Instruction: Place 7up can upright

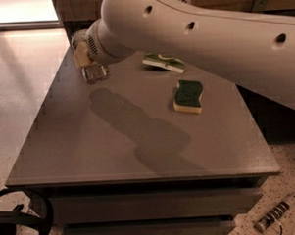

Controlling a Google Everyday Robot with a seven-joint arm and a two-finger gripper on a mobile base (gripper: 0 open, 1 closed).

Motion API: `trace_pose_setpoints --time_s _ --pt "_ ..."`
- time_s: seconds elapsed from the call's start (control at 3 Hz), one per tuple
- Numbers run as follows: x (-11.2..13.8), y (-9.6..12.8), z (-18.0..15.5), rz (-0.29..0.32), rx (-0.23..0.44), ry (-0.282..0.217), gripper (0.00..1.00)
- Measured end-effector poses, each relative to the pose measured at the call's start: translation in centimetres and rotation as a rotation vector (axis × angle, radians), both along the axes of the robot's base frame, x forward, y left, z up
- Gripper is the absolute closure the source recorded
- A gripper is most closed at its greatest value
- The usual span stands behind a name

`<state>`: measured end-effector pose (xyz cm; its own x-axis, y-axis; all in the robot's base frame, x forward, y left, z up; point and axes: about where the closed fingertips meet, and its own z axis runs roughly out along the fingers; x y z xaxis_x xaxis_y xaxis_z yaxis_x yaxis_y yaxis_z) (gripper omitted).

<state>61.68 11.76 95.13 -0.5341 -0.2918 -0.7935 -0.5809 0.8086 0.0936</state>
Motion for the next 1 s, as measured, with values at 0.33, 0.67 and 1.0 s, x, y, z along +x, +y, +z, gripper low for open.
trace_pose_setpoints --time_s 0.33,0.67,1.0 --pt "0.2 0.6 -0.8 0.022 0.059 -0.058 1.0" --pt "-0.3 1.0 -6.0 0.072 0.093 -0.081 1.0" --pt "-0.1 2.8 -6.9 0.112 0.179 -0.16 1.0"
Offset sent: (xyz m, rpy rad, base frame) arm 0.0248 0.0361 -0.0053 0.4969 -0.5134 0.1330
